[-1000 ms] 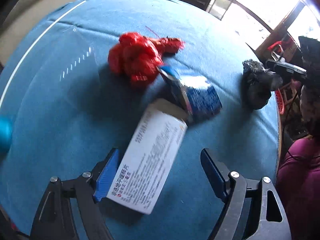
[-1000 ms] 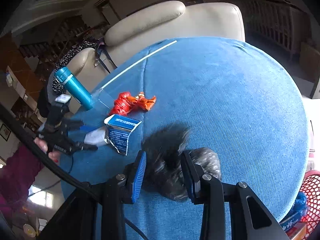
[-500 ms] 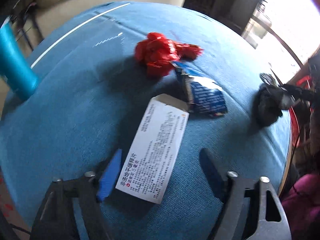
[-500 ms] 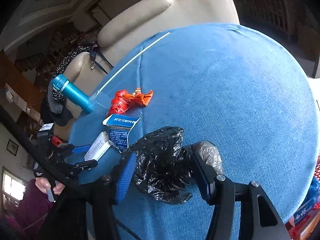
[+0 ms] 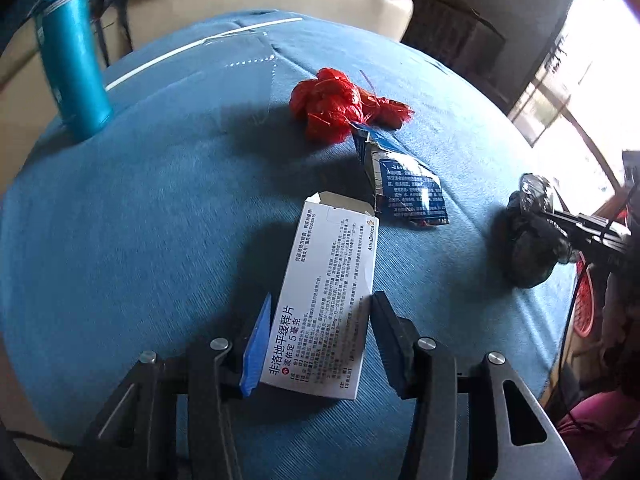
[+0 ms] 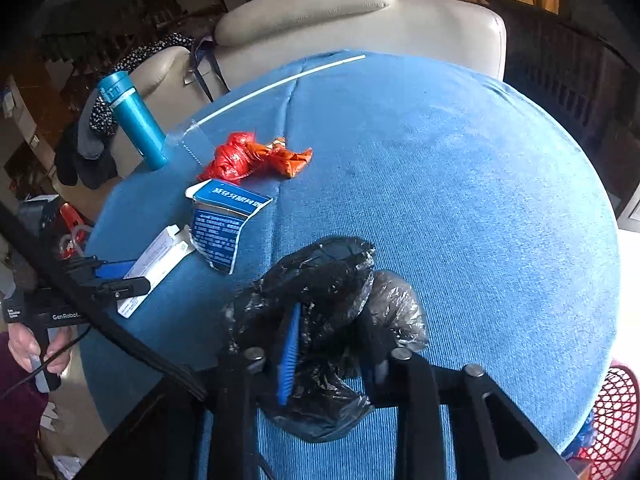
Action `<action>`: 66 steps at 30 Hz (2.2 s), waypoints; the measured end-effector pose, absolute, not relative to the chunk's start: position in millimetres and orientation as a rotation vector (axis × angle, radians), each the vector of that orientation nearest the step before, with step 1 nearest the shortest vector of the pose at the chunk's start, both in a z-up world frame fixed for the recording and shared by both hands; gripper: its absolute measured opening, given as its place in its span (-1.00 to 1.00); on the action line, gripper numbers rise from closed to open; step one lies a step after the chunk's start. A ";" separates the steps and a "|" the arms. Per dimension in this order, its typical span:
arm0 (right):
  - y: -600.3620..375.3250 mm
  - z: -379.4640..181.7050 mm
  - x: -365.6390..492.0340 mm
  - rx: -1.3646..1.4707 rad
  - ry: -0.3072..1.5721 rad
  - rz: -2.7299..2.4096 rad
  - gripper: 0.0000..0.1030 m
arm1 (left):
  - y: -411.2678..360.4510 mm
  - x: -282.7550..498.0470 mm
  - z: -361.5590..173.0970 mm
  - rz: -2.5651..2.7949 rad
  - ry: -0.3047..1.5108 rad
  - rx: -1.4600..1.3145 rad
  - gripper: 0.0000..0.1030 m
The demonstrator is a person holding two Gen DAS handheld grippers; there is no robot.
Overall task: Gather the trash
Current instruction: 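Grasp the white medicine box with left while right holds the black bag, then carry the white medicine box and black bag over the red wastebasket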
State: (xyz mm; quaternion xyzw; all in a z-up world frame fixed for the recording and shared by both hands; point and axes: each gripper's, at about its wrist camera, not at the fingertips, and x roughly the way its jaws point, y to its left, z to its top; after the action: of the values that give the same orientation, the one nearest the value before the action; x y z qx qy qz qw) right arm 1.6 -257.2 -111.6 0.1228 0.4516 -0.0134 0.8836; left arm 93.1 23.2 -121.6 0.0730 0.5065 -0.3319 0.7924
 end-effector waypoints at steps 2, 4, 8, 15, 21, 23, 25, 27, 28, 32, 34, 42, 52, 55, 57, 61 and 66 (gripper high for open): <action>-256.9 -107.4 -3.8 0.253 0.928 -0.022 -0.72 | 23.5 84.1 -120.1 -0.706 1.077 0.150 -0.01; -258.5 -101.8 -11.8 0.261 0.906 -0.015 -0.91 | 23.9 76.1 -116.4 -0.708 1.065 0.138 -0.01; -264.4 -93.1 -23.1 0.284 0.885 -0.004 -0.91 | 26.6 58.7 -106.5 -0.711 1.043 0.127 -0.01; -287.7 -89.7 -43.5 0.385 0.865 -0.001 -0.91 | -1.1 45.0 -91.9 -0.760 1.023 0.115 -0.01; -317.3 -97.8 -60.8 0.523 0.891 -0.019 -0.84 | -30.1 29.3 -77.0 -0.784 0.960 0.177 -0.01; -323.0 -101.4 -63.1 0.548 0.908 -0.038 -0.76 | -37.6 27.7 -74.1 -0.779 0.944 0.190 -0.01; -331.4 -106.5 -63.8 0.599 0.928 -0.048 -0.72 | -46.7 28.5 -72.8 -0.774 0.927 0.192 -0.01; -335.5 -110.1 -63.7 0.610 0.943 -0.067 -0.72 | -50.2 24.5 -67.1 -0.773 0.909 0.195 -0.01; -337.5 -111.2 -64.1 0.617 0.947 -0.069 -0.72 | -49.7 22.6 -64.6 -0.777 0.903 0.195 -0.01; -345.0 -115.2 -69.1 0.668 0.948 -0.068 -0.72 | -55.9 20.0 -59.0 -0.790 0.894 0.200 -0.01; -347.1 -115.9 -71.4 0.688 0.946 -0.066 -0.72 | -56.5 18.3 -56.7 -0.793 0.894 0.198 -0.01; -360.2 -122.1 -80.8 0.893 0.907 0.004 0.10 | -53.7 19.8 -56.2 -0.799 0.888 0.167 -0.01; -326.6 -110.1 -50.7 0.707 0.919 -0.067 0.11 | -49.8 15.6 -53.1 -0.772 0.877 0.146 -0.01; -311.5 -120.9 -34.8 0.640 0.991 -0.091 -0.18 | -50.7 11.4 -50.1 -0.762 0.863 0.149 -0.01; -304.0 -128.8 -28.8 0.629 1.005 -0.086 -0.20 | -52.4 9.1 -48.9 -0.761 0.860 0.151 -0.01; -299.0 -129.7 -23.9 0.574 1.022 -0.063 -0.22 | -58.3 6.1 -47.3 -0.766 0.853 0.161 -0.01; -302.6 -138.1 -25.0 0.608 1.039 -0.047 -0.07 | -65.0 5.0 -48.6 -0.756 0.849 0.168 -0.01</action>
State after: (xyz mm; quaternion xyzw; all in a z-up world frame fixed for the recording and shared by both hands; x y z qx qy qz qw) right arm -25.0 -302.6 -138.1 0.2859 0.4888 -0.0220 0.8239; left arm 5.0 -65.0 -48.6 0.0794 0.4015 -0.3576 0.8394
